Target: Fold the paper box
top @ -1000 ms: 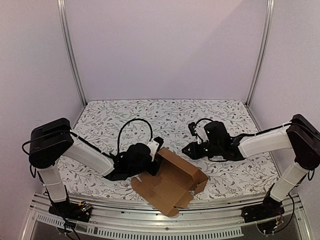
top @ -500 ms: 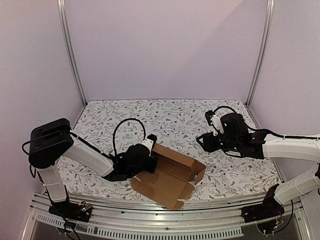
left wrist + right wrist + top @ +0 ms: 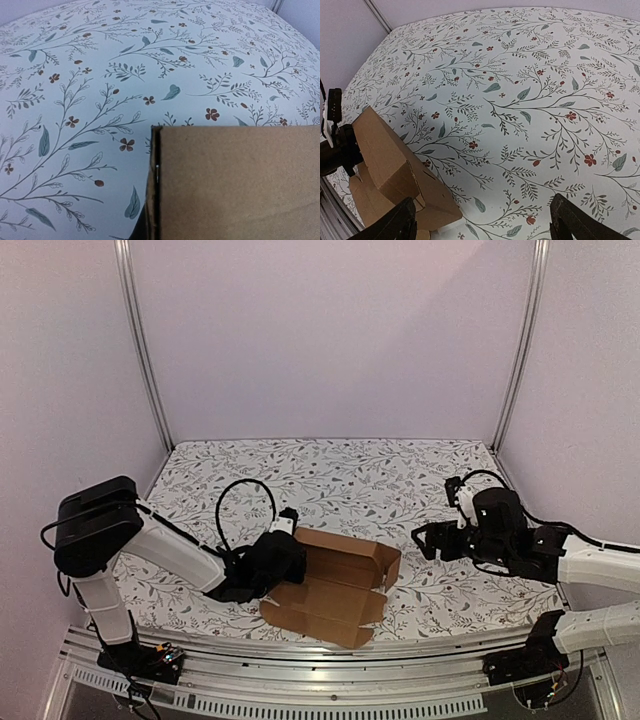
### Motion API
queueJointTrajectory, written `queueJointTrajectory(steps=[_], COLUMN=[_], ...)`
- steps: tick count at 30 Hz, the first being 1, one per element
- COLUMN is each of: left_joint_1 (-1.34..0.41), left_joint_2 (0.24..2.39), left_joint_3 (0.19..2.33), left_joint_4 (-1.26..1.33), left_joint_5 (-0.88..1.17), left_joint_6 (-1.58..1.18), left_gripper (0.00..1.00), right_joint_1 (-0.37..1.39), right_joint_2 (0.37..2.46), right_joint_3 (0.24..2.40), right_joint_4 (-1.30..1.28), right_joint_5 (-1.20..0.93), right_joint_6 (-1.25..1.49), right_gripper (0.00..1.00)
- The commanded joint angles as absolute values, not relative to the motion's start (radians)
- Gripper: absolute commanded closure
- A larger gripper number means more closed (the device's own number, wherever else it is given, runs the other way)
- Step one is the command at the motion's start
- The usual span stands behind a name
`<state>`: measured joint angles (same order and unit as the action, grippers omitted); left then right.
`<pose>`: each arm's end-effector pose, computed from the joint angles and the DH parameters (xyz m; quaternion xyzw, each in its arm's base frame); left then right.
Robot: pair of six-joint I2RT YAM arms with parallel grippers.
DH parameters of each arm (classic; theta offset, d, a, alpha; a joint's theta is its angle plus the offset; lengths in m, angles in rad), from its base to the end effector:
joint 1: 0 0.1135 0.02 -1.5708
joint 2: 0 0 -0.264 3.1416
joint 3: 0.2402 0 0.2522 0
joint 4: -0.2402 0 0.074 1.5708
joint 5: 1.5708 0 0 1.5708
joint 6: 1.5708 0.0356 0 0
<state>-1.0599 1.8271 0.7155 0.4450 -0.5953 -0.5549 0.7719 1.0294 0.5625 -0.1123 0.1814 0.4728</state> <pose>0.1791 -0.2786 0.1119 0.0908 0.8647 -0.1194 0.4794 0.1628 0.1495 0.2234 -0.0879 0.8726 0.2115 0.4314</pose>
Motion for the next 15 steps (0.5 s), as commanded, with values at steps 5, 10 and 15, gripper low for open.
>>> queueJointTrajectory(steps=[5,10,15], left_joint_1=[-1.077,-1.109,-1.130], left_joint_2=[1.814,1.820,1.824], left_joint_3=[0.756,0.814,0.840], left_joint_4=[0.314,0.216,0.166], left_joint_5=[-0.730,-0.809,-0.841], left_joint_6=[-0.721,-0.765,-0.796], left_gripper=[1.00,1.00,1.00], right_joint_1=[0.769,0.771,0.770], right_joint_2=[0.938,1.015,1.147], right_joint_3=[0.422,0.405,0.447], right_joint_4=[-0.025,0.066,0.158], right_joint_5=[0.082,0.072,0.037], right_joint_6=[0.516,0.514,0.468], right_gripper=[0.08,0.10,0.16])
